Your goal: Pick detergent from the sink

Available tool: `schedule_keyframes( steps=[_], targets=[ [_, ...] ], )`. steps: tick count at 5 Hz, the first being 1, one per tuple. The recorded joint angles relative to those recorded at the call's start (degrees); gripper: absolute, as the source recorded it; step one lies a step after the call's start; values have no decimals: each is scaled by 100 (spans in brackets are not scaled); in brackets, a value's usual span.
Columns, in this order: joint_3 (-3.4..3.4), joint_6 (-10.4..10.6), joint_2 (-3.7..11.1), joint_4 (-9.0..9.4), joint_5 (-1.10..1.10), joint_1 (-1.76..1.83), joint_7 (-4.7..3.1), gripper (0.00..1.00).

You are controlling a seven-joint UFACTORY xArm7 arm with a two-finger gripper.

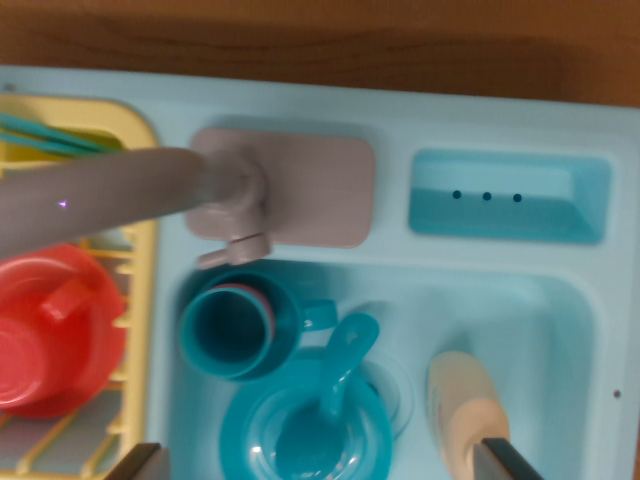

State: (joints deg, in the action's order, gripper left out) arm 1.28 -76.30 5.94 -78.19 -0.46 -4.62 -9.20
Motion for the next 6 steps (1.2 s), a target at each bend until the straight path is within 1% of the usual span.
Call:
schedule_keyframes(
  steps=[1, 2, 3, 4, 5, 6],
  targets=[
    [53, 264, 67, 221, 42, -57, -168, 0],
    [53, 264, 67, 221, 42, -57, -168, 0],
    [107, 534, 135, 448, 85, -116, -341, 0],
    [107, 534, 135, 448, 85, -116, -341, 0],
    [162, 808, 205, 677, 128, -175, -516, 0],
    [162, 808, 205, 677, 128, -175, -516, 0]
  ],
)
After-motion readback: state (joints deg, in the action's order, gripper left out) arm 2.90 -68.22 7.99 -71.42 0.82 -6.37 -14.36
